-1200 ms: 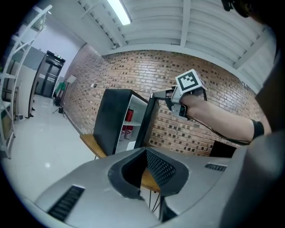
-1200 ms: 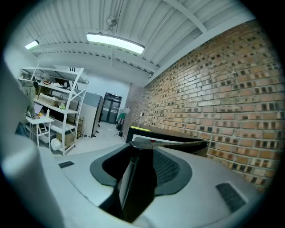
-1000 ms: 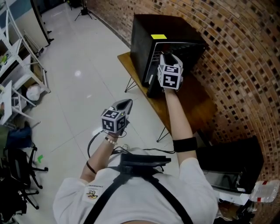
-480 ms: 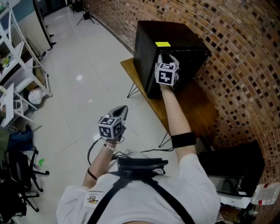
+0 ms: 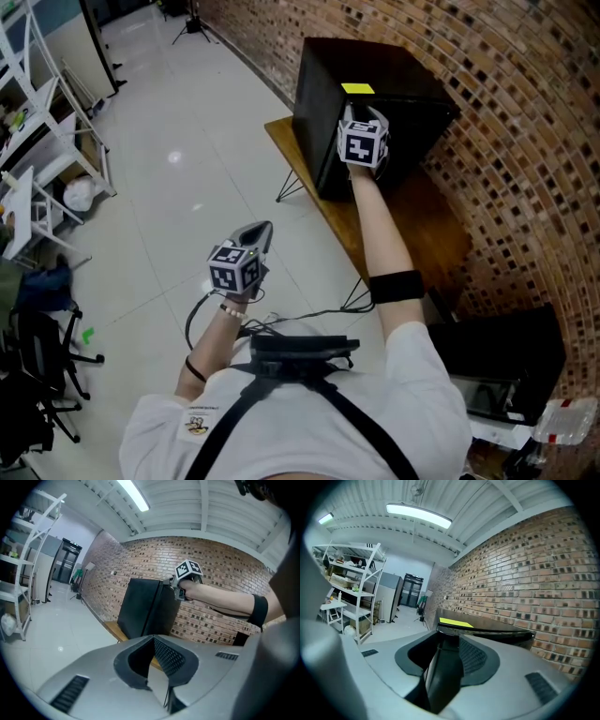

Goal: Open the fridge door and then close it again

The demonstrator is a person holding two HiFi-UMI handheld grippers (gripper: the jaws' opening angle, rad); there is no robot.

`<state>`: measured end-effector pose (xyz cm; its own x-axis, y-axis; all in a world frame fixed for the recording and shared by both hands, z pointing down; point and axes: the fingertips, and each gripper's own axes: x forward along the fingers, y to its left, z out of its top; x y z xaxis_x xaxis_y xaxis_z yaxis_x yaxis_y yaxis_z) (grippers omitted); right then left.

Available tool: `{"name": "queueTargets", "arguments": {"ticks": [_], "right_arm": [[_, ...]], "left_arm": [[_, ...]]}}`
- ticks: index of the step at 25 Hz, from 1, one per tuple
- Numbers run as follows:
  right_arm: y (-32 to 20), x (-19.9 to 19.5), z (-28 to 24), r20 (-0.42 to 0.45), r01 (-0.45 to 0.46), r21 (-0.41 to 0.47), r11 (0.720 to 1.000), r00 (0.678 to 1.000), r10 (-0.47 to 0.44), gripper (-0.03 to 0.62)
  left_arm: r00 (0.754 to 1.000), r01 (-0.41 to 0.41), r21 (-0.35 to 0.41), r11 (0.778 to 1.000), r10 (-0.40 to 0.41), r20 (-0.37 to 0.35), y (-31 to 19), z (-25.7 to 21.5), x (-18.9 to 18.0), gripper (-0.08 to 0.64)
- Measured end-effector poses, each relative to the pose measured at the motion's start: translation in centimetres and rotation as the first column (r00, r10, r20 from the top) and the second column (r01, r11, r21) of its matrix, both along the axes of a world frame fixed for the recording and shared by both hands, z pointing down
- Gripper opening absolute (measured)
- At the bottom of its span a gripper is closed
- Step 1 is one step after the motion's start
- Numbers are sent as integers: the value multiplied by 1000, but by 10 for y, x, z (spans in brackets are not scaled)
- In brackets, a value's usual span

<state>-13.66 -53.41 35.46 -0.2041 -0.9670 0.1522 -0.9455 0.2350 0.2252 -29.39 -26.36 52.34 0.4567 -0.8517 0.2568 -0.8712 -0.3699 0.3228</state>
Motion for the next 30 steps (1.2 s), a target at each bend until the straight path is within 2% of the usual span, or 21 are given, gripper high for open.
{"name": "queueTargets", "arguments": {"ticks": [2,3,7,11,12,13,15,19,24,30], "right_arm": [[3,1,2,6,12,-20,1000,1000,-12,143],[8,3,5,12,19,-28,999,1000,-19,115],[45,21,18,45,57,-26,998,997,-56,116],[89,68,42,102,57,-30,998,993,-53,112],[104,83,50,117,46,-34,998,992,-41,92],[120,99,58,129,31,-42,999,991,-26,91],[149,130,74,143,-6,-62,998,990,15,40],[203,181,102,209,-68,-94,993,974,87,21],[264,225,130,324,-105,-121,987,936,139,3],[310,254,156,397,-107,-167,980,902,167,3]], "left_arm": [[1000,-8,-6,1000,8,0,1,2,4,0],[1000,-13,-7,1000,13,-1,1,2,7,0],[999,-40,1,999,40,-14,-3,0,18,0],[995,-93,8,996,93,-25,-16,0,46,0],[993,-118,8,993,118,-25,-16,-1,58,0],[989,-145,8,989,145,-23,-15,-1,69,0],[981,-195,14,981,195,-15,-13,-3,93,0],[962,-273,26,962,274,-10,-11,-5,138,0],[940,-342,46,939,342,7,-5,-6,193,0],[911,-412,62,909,409,59,3,-13,249,0]]}}
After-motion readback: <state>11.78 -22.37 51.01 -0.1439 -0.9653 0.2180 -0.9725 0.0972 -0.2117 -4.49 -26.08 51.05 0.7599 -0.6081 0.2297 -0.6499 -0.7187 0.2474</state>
